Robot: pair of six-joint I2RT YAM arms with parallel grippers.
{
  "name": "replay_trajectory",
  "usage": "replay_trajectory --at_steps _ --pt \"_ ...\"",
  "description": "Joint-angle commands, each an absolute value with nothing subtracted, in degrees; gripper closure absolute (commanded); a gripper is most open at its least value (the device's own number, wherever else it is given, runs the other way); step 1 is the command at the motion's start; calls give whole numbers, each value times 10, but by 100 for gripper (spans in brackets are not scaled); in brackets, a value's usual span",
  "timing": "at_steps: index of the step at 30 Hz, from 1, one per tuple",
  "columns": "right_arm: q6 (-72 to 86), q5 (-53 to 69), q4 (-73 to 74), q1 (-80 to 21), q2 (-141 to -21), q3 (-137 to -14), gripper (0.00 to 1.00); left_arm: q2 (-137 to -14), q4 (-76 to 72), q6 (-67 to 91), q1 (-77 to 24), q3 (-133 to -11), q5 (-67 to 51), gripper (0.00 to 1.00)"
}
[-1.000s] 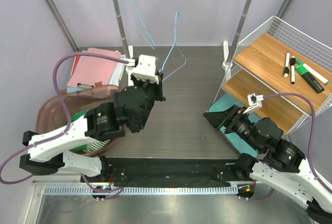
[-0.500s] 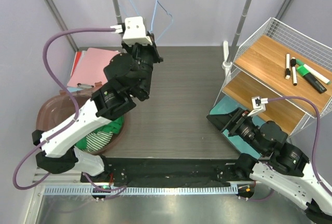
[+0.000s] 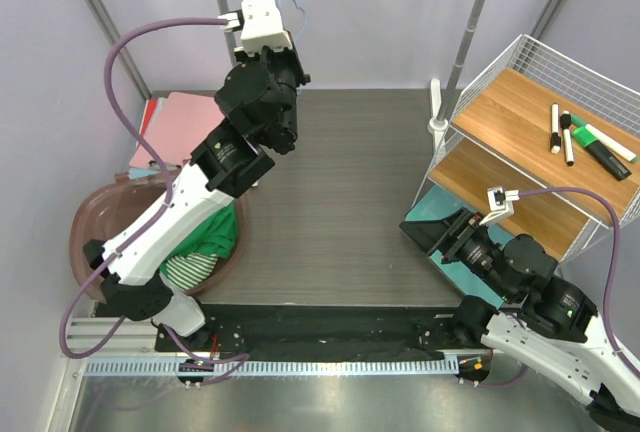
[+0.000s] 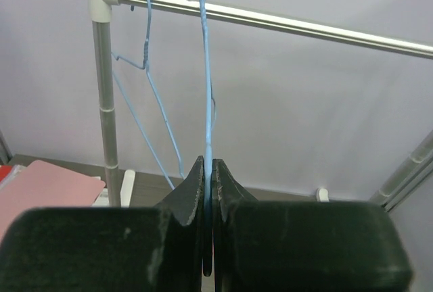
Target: Remove the tank top from the hanger
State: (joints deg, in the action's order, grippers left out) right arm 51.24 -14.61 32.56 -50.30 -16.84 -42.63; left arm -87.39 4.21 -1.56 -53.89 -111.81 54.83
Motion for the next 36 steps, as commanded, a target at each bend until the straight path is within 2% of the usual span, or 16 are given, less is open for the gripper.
replay_trajectory --at_steps 1,12,21,30,32,33,35,36 --pt "529 -160 311 -504 -163 -438 23 -884 42 -3 -528 -1138 537 100" --pt "528 -157 312 -504 -161 -435 24 -878 91 96 -504 -1094 491 100" --pt "529 -157 314 -504 -158 -434 23 -811 104 173 -464 -987 426 100" --pt "534 -152 311 -504 -156 -426 23 -795 136 203 -446 -969 363 100" --pt "536 -151 312 -504 -156 -423 24 -794 146 217 -447 -966 348 94" --pt "536 -150 311 -504 -155 -422 23 -792 159 221 -447 -965 332 80" --pt "536 -149 314 -504 -153 -419 23 -783 172 241 -447 -959 313 64" --pt "536 -151 314 -504 -153 -418 24 -771 177 247 -447 -953 294 51"
